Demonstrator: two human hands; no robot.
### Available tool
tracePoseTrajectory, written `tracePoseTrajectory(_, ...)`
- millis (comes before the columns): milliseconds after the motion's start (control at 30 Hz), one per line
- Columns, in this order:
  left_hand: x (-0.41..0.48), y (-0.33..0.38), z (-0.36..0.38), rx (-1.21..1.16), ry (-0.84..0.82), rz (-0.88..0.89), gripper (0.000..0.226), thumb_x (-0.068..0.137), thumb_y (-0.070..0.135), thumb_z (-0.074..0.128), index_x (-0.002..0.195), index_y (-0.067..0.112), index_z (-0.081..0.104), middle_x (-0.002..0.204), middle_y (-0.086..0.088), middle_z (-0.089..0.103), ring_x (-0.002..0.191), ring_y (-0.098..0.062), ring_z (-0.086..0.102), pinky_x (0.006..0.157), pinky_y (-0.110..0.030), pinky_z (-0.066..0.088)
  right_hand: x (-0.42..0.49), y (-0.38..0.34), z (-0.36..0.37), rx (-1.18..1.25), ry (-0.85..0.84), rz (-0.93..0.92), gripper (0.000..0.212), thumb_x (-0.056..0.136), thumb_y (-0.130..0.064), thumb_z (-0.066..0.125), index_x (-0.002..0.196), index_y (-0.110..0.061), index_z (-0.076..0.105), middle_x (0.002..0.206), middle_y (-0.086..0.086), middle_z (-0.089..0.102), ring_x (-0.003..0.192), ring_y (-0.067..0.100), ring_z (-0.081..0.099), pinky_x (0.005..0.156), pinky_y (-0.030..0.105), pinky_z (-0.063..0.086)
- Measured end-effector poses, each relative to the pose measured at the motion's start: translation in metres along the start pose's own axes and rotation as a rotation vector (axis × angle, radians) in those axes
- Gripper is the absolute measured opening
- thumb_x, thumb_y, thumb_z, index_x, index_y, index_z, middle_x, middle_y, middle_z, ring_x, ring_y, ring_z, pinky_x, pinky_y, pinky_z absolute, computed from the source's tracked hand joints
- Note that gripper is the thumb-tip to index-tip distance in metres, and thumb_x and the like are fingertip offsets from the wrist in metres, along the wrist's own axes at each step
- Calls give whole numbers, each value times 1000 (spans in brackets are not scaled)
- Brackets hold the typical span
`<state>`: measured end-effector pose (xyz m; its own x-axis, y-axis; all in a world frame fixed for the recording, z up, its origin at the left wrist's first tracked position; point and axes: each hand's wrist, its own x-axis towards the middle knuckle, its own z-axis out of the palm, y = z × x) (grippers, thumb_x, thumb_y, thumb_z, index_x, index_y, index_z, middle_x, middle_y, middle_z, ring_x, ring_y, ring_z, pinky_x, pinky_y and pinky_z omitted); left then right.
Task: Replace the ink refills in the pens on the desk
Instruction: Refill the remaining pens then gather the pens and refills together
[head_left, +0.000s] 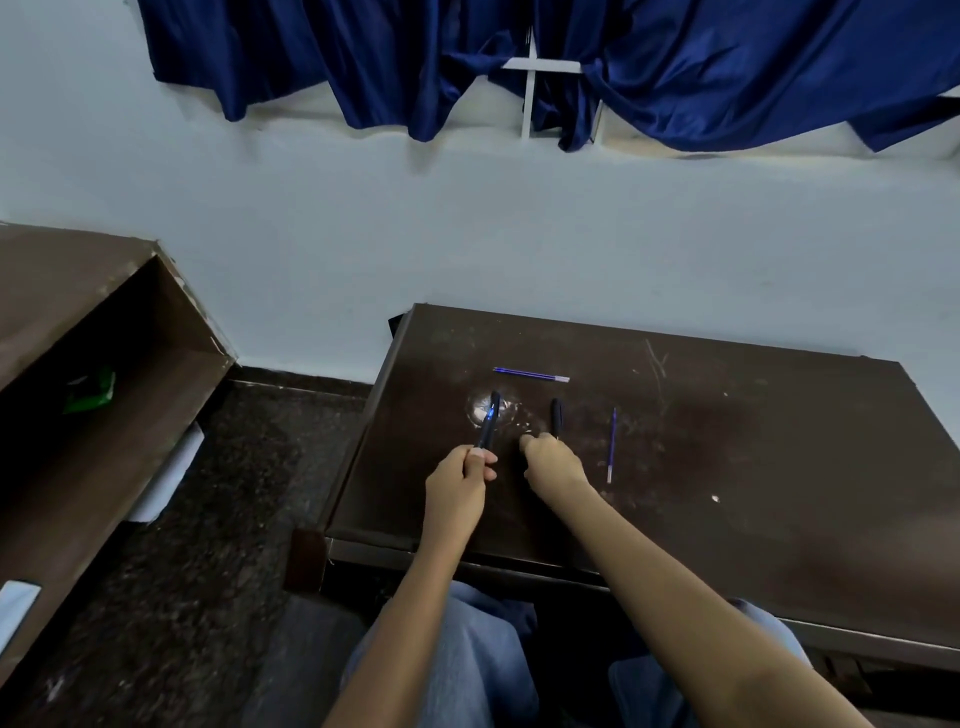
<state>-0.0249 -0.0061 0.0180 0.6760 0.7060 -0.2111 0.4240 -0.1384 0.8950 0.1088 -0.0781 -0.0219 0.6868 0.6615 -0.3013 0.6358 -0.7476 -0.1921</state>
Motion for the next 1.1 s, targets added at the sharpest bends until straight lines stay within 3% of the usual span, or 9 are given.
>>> tracePoseTrajectory(100,8,-7,5,3,-22,-18,30,99,28,39,78,36,59,76,9,64,76,-3,58,63,-20,41,6,0,-5,355,129,65,24,85,-2,57,108,-9,60,105,15,62,98,32,63,84,37,50)
tracePoseTrajectory(167,12,-10,7,-5,-43,-13,31,99,29,39,78,36,60,74,9,64,76,-4,58,65,-21,42,8,0,-21,900,250,177,20,82,1,63,100,-9,63,91,14,63,84,25,64,80,35,54)
tracePoseTrajectory(233,14,-10,9,-24,-56,-12,30,99,31,39,79,37,60,74,9,64,75,-4,58,63,-21,41,7,-3,-42,1432,263,265,22,84,5,62,102,-8,60,92,13,61,80,21,64,74,34,60)
tracePoseTrajectory(333,17,-6,12,-42,-52,-2,29,99,33,39,80,37,61,75,9,63,74,-4,58,63,-21,39,6,-4,-68,1689,244,229,24,86,5,61,107,-7,59,96,12,61,85,20,65,78,36,61)
tracePoseTrajectory(567,14,-2,13,-39,-45,5,30,99,34,39,78,40,60,73,10,63,73,-2,57,60,-18,36,-13,-14,-74,1563,212,22,26,86,4,63,110,-4,60,79,4,64,78,16,68,77,31,59)
tracePoseTrajectory(700,11,0,12,-36,-39,3,29,99,35,40,77,41,59,74,9,63,74,-2,58,59,-15,35,-22,-21,-69,1401,300,6,23,81,2,68,103,-6,66,84,7,64,82,21,63,82,40,54)
tracePoseTrajectory(900,7,11,6,-34,-16,50,31,99,34,39,76,41,60,73,10,63,71,-1,58,57,-14,35,-24,-16,-88,1691,446,29,17,87,6,62,100,-5,62,80,5,64,76,13,67,83,29,57)
tracePoseTrajectory(1000,5,15,4,-31,-23,62,31,99,33,39,77,41,59,73,9,63,72,-2,58,57,-15,35,-26,-14,-93,1565,399,0,19,85,5,64,102,-3,64,78,4,63,73,12,66,77,27,59)
tracePoseTrajectory(1100,2,17,4,-27,-32,59,30,99,33,39,78,42,58,73,9,63,70,-1,57,56,-13,34,-31,-18,-90,1383,318,-54,20,83,5,66,99,-6,68,82,9,64,80,19,65,79,34,58)
